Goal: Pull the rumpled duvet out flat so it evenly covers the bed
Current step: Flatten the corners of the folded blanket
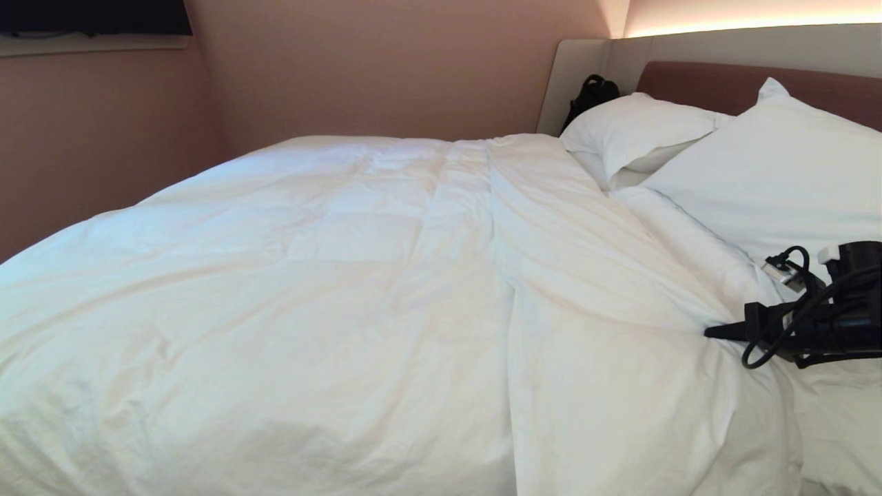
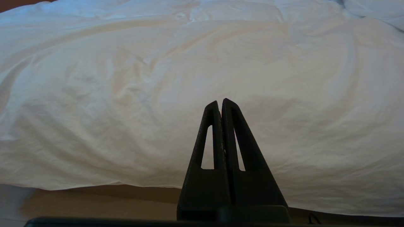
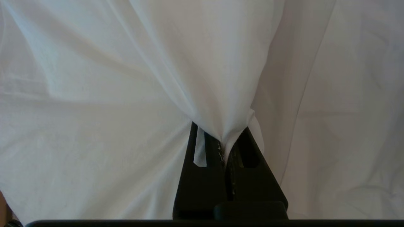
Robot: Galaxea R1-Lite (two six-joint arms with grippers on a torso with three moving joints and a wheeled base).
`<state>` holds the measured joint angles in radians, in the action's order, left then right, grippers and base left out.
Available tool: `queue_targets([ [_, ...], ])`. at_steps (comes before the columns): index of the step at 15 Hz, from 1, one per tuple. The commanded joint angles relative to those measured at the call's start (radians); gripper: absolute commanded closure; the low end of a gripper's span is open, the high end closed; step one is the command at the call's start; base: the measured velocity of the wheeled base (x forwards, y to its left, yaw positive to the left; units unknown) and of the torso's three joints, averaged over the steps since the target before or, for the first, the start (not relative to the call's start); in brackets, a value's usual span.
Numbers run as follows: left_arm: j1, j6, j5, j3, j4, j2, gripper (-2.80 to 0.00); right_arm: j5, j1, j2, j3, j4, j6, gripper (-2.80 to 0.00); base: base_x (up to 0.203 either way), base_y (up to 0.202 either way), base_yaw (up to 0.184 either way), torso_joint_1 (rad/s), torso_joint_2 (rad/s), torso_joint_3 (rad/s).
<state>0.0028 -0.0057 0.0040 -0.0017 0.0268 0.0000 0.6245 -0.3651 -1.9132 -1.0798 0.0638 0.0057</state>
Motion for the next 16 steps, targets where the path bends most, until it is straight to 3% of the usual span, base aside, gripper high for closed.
queue_targets([
  [1,0.000,0.000,0.001,0.000,0.001,0.000,0.00,0.004,0.000,-0.002,0.008,0.002,0.000,0.00,0.000,0.000,0.000,0.000,0.00,0.000],
  [2,0.000,0.000,0.001,0.000,0.001,0.000,0.00,0.006,0.000,0.001,0.009,0.003,-0.005,-2.80,0.000,0.000,0.000,0.000,0.00,0.000],
  [11,0.000,0.000,0.001,0.000,0.001,0.000,0.00,0.015,0.002,0.230,0.121,0.028,-0.014,-2.80,0.000,0.000,0.000,0.000,0.00,0.000],
  [16,0.000,0.000,0.001,0.000,0.001,0.000,0.00,0.067,-0.037,0.378,0.293,0.028,-0.107,-2.80,0.000,0.000,0.000,0.000,0.00,0.000],
])
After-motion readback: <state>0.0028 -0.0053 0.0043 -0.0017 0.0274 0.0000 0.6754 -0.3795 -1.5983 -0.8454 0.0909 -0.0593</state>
